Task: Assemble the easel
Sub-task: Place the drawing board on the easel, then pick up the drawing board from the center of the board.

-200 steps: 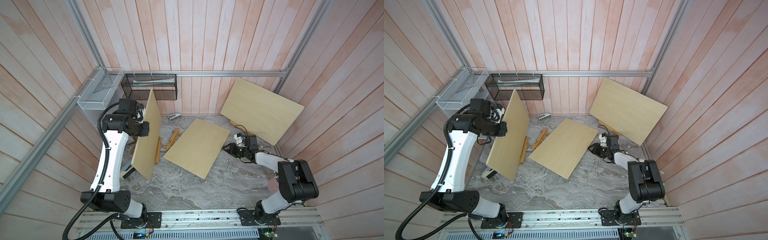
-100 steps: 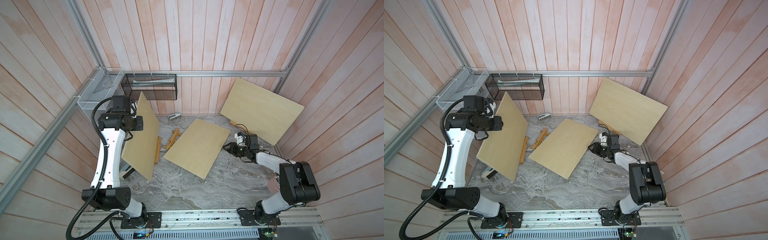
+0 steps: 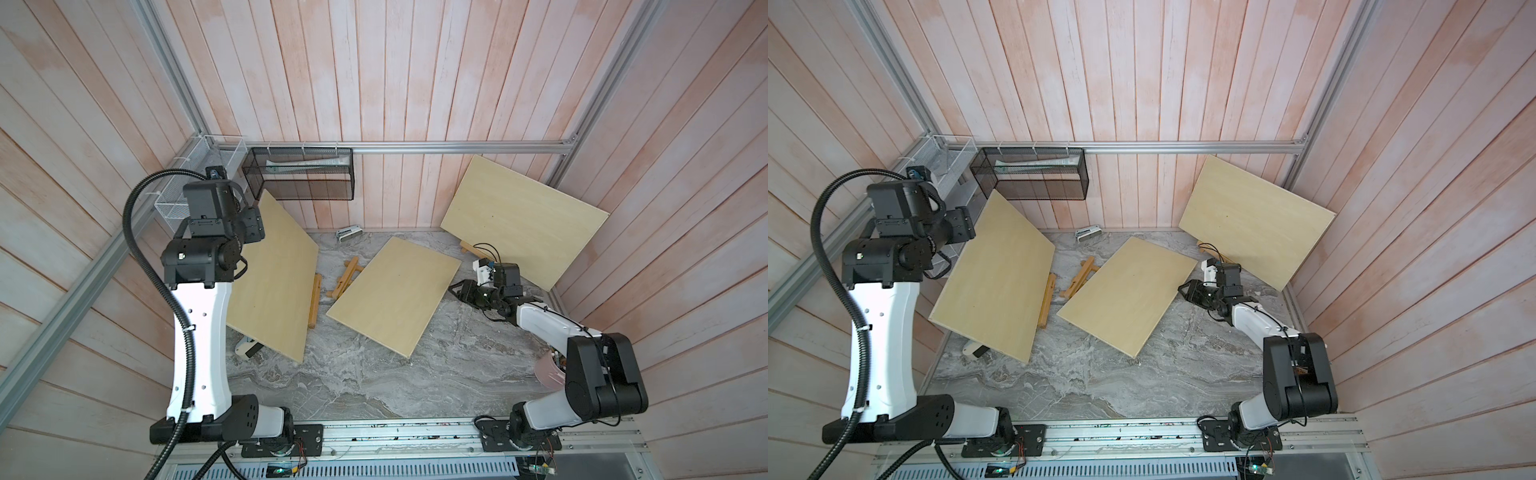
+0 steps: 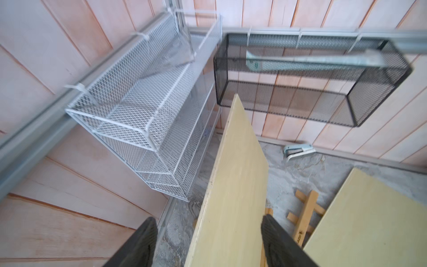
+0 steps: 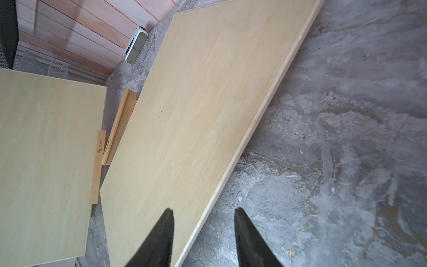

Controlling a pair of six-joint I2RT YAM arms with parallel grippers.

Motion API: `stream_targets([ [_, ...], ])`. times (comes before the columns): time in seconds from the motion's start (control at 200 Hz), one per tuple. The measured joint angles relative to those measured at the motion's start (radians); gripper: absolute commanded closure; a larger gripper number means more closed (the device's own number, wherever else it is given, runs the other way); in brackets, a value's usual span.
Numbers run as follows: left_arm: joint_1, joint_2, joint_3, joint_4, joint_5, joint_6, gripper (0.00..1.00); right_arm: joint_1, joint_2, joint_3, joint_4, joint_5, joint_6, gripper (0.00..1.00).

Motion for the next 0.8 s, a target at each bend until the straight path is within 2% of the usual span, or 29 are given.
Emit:
stream_targets([
  [0.08, -0.047, -0.038, 0.006, 0.021, -0.002, -0.013, 0.25, -0.003, 0.0, 0.0, 0.0, -0.005, 0.002, 0.52],
  [0.235, -0.272, -0.064, -0.001, 0.071, 0.024, -0.027, 0.22, -0.029, 0.006, -0.011, 0.019, -0.043, 0.017, 0.44],
  [0.38, -0.432, -0.052, -0.16, 0.18, 0.086, -0.064, 0.22, -0.038, 0.041, -0.06, 0.089, -0.105, 0.058, 0.38],
  [0.63, -0.462, 0.029, -0.633, 0.496, 0.349, -0.231, 0.22, -0.04, 0.184, -0.139, 0.275, -0.227, 0.171, 0.35],
  [0.8, -0.46, 0.124, -0.835, 0.695, 0.41, -0.338, 0.22, -0.04, 0.279, -0.167, 0.428, -0.299, 0.254, 0.37],
])
